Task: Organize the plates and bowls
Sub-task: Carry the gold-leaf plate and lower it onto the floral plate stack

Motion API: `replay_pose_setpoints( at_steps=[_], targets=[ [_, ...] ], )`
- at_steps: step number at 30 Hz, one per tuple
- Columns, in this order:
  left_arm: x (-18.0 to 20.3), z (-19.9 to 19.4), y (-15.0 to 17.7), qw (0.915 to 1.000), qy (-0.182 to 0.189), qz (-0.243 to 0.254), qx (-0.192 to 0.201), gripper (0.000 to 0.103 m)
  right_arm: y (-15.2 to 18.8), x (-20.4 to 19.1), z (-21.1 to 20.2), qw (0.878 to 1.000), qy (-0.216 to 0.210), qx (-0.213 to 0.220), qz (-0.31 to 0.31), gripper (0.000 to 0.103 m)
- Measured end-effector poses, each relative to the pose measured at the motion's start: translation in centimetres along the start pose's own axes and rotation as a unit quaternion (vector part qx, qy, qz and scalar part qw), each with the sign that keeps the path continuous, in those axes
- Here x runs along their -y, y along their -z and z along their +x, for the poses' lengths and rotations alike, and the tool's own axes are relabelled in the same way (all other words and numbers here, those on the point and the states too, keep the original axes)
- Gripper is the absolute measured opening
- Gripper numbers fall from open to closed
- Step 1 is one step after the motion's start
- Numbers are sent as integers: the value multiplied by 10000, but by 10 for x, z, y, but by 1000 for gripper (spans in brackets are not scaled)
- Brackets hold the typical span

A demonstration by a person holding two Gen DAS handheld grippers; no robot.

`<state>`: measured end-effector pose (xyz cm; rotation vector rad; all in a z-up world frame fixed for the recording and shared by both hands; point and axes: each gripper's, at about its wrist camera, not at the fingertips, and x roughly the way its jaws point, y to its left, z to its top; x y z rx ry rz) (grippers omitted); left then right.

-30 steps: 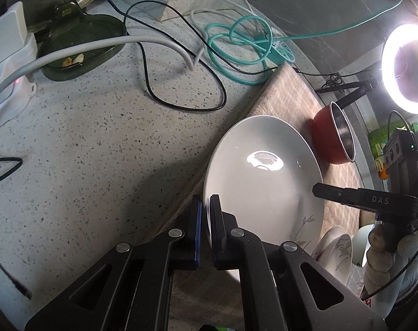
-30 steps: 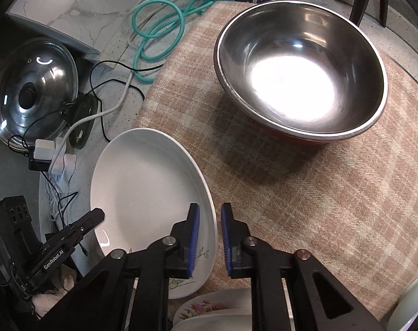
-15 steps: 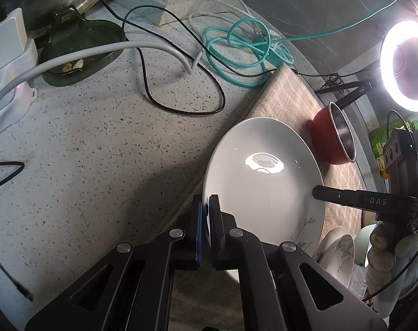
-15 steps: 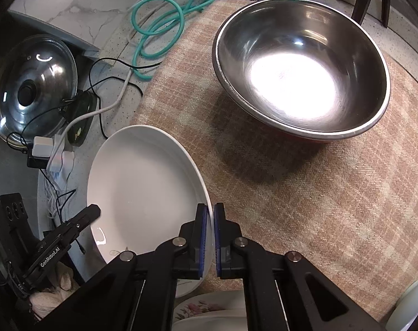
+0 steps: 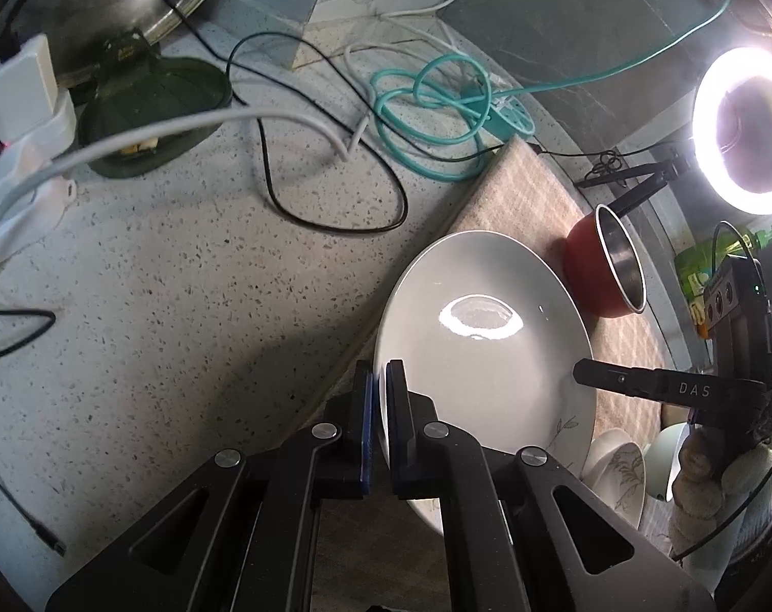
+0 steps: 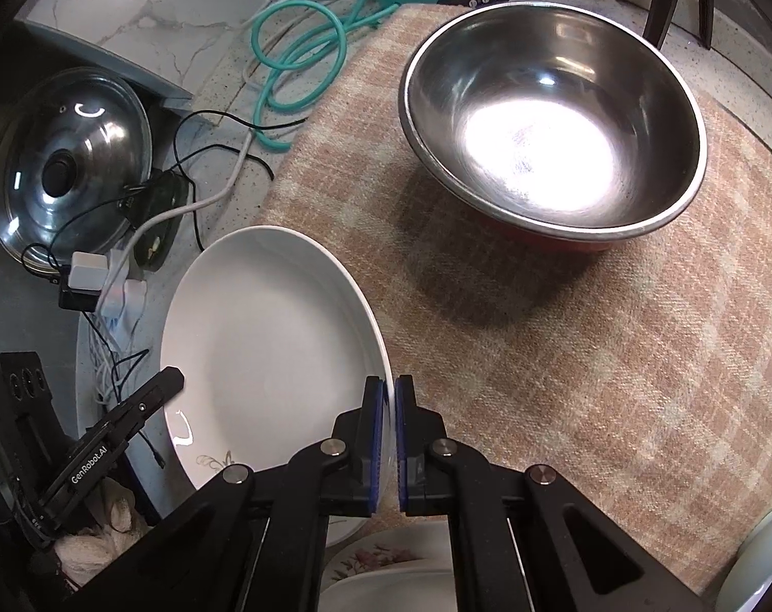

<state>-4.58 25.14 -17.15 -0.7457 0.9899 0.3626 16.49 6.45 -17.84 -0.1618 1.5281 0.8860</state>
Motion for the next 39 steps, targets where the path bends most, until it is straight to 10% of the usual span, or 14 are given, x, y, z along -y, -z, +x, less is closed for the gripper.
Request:
replay_pose_setpoints(
  at_steps=[39],
  targets=[
    [101,-44,88,9969,406,611,272,3,111,61,-107,9986,-22,452,283,4]
  ],
)
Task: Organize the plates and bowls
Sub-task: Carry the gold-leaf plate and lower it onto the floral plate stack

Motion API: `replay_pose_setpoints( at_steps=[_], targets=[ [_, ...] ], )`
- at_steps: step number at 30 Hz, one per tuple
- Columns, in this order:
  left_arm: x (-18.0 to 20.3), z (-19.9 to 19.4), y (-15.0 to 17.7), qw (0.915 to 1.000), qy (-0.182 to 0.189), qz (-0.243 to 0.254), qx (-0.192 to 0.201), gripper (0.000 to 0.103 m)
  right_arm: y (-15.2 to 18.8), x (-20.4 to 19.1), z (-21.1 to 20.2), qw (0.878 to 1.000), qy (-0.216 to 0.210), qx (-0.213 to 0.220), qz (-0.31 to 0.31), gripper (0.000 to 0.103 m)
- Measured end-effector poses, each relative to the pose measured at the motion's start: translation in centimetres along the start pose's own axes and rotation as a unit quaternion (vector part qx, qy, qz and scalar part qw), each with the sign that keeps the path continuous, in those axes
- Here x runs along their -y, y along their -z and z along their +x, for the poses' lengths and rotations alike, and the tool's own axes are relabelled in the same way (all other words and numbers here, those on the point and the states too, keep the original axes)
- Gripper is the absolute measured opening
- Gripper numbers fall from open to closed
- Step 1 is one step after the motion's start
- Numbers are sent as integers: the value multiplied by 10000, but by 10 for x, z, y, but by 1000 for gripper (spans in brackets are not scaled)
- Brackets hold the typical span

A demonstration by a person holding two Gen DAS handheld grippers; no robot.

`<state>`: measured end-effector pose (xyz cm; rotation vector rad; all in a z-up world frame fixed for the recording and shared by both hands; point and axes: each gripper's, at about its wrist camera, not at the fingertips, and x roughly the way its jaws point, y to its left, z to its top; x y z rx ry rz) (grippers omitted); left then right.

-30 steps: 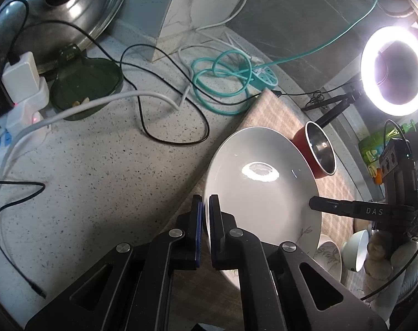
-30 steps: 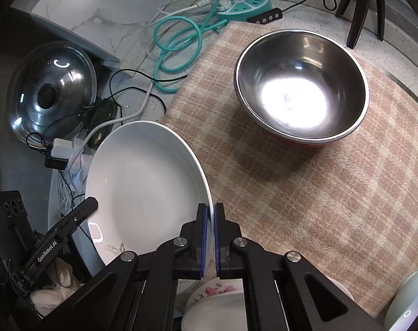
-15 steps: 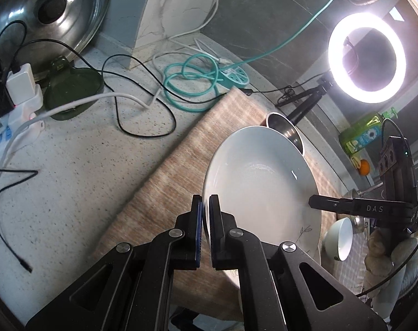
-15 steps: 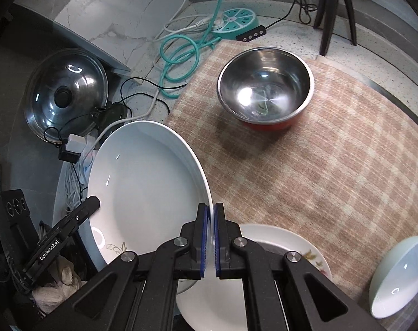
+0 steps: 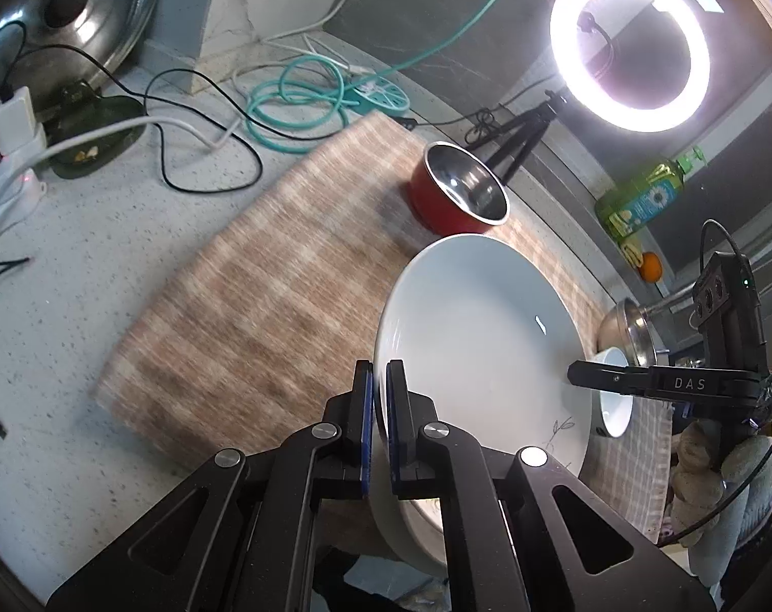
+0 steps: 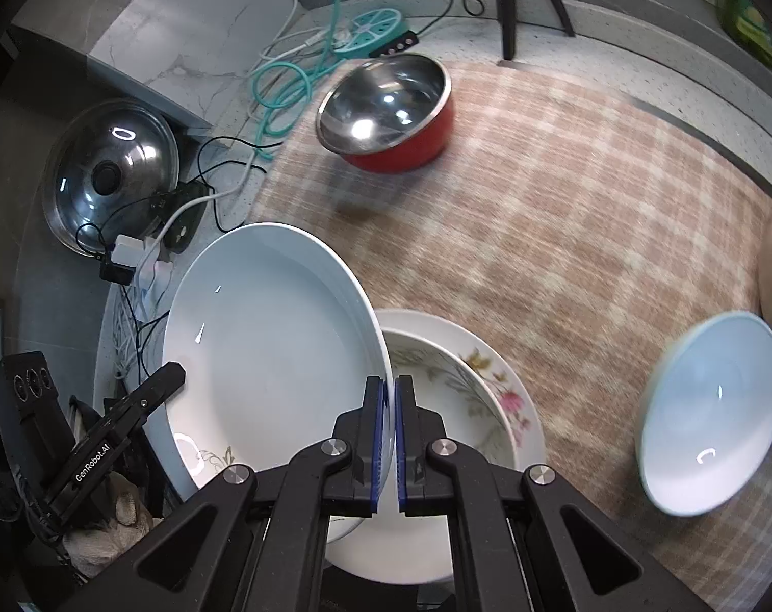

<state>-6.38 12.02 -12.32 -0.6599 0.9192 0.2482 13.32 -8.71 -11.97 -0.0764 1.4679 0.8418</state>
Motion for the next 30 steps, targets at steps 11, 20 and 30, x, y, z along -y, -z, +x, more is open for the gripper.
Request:
replay_pose_setpoints(
  at_steps=[11,20,30],
  targets=[
    [12,13,26,9998,103,-25,-154,3,29,31,3,9997,45,-85,207,4],
    [13,20,38,9996,106,-69,-254,3,41,41,10,9994,56,-166,290,4],
    [14,27,42,9994,107,-63,-328,3,47,49,13,9992,84,-223,336,4]
  ],
)
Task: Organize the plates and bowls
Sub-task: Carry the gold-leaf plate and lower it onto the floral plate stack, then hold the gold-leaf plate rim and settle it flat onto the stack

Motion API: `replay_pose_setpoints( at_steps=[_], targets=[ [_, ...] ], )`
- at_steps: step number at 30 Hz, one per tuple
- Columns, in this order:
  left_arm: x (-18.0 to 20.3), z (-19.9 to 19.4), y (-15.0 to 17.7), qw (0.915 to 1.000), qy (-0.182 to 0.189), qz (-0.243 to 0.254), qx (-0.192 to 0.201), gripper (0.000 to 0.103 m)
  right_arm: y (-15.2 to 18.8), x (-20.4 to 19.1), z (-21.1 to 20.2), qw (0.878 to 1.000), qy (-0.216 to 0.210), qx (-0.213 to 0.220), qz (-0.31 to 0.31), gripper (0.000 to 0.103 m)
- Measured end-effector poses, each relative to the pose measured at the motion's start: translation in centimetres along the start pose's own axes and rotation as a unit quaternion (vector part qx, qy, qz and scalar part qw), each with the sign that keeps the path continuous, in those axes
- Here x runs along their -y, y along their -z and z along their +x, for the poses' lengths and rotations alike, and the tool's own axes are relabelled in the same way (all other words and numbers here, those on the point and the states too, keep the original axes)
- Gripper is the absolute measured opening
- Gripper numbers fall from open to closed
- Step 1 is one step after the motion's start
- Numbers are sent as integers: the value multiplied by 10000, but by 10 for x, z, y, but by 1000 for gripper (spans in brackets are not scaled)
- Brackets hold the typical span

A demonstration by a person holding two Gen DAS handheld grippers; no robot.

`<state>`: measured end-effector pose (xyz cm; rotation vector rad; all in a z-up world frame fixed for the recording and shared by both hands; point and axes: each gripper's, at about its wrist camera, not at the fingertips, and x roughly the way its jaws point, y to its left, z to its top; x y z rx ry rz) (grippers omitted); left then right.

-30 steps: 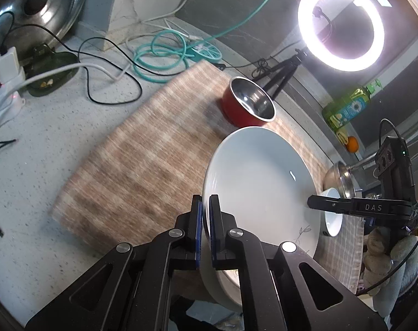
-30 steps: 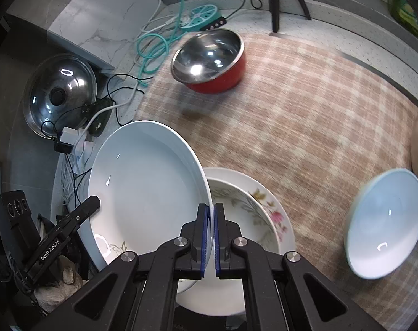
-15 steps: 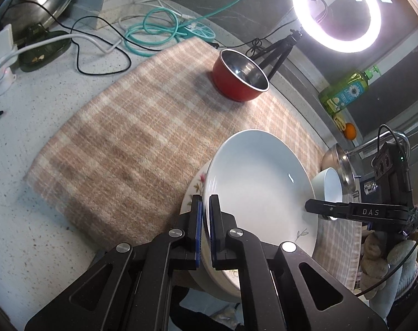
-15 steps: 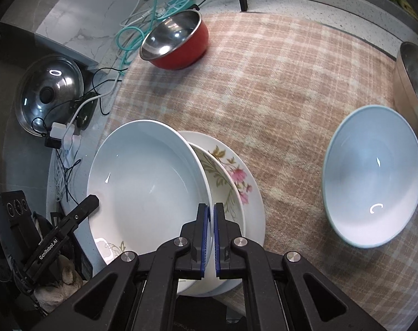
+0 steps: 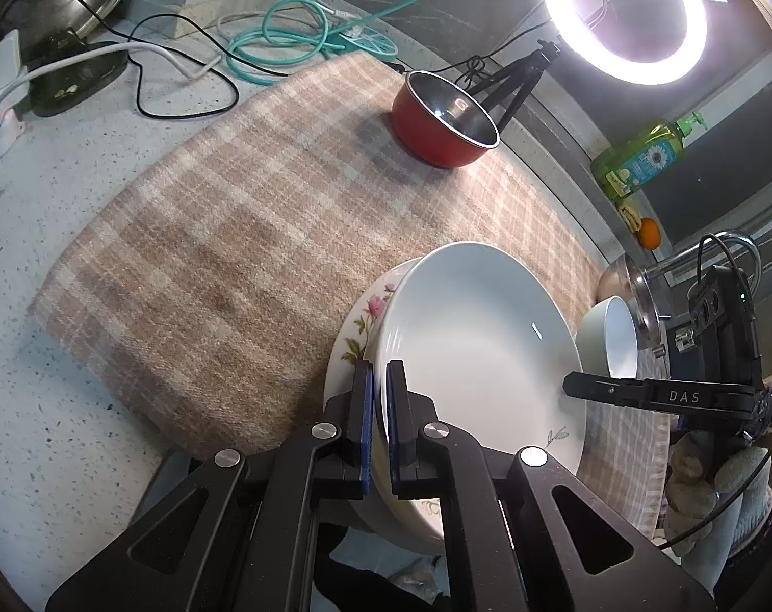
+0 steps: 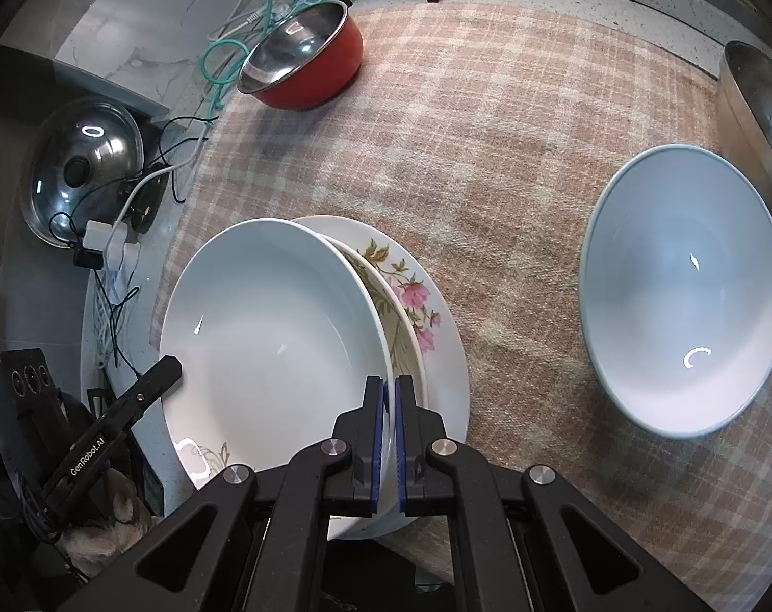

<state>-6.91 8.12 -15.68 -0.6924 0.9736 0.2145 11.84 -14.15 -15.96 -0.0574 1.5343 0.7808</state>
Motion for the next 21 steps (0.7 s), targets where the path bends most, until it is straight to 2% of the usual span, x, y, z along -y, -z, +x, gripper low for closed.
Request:
replay_pose_setpoints(
  at_steps=[21],
  targets=[
    [0,-2,2,10000,-65,23,33,3,4,-4,12,9999,105,-119,-57,5]
  ],
)
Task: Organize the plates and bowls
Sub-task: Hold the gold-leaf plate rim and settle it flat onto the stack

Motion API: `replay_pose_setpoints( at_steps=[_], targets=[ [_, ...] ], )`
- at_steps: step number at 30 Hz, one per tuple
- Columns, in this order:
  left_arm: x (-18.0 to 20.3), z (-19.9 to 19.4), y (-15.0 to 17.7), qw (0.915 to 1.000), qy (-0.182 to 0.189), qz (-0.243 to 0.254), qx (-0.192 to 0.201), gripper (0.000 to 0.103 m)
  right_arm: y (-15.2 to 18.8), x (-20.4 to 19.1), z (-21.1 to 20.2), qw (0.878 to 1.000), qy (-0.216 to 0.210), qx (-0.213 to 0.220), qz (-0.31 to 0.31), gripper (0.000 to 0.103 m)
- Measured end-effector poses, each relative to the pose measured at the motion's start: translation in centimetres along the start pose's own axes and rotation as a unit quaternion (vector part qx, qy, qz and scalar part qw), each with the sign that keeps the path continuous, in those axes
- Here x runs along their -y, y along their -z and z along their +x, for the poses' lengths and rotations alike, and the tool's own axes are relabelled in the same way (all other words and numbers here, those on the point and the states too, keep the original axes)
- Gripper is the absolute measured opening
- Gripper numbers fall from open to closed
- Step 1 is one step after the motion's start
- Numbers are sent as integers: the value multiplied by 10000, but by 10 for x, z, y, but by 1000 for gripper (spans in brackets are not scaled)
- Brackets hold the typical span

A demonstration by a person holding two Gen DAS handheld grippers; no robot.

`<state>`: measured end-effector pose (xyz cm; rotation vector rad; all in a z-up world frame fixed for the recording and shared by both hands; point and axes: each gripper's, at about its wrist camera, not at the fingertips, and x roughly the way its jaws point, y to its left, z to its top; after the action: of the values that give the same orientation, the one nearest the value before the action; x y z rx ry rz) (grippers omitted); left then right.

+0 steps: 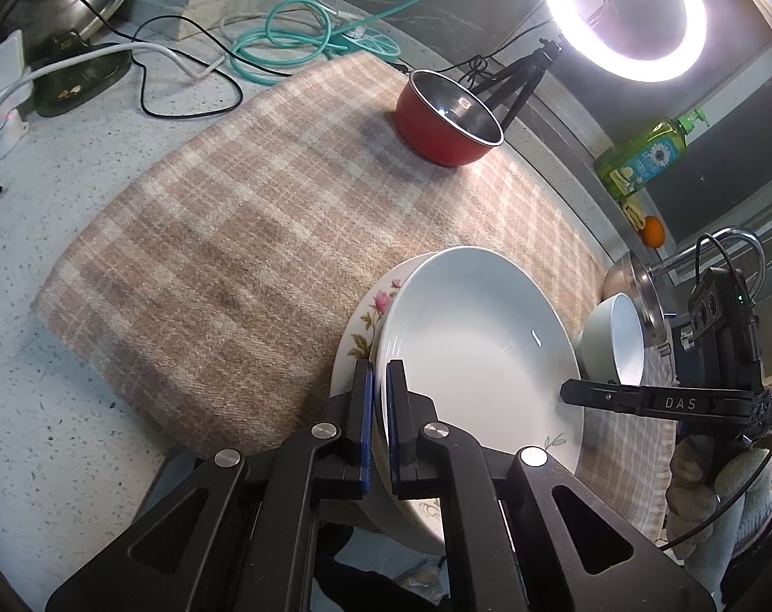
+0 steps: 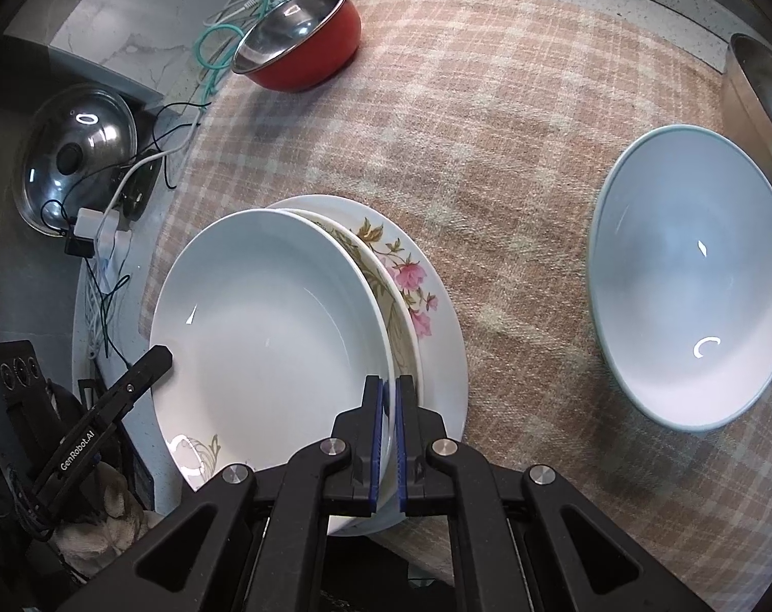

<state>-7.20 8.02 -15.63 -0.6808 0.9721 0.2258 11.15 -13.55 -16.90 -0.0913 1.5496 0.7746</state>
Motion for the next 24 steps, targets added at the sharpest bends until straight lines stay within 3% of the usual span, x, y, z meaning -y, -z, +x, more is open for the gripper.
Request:
replay_pose_setpoints(
  at_steps=[24],
  targets=[
    [1,3,0,10000,-38,56,-34,3,-1,-5,3,9998,128,-89,-98,8]
  ],
)
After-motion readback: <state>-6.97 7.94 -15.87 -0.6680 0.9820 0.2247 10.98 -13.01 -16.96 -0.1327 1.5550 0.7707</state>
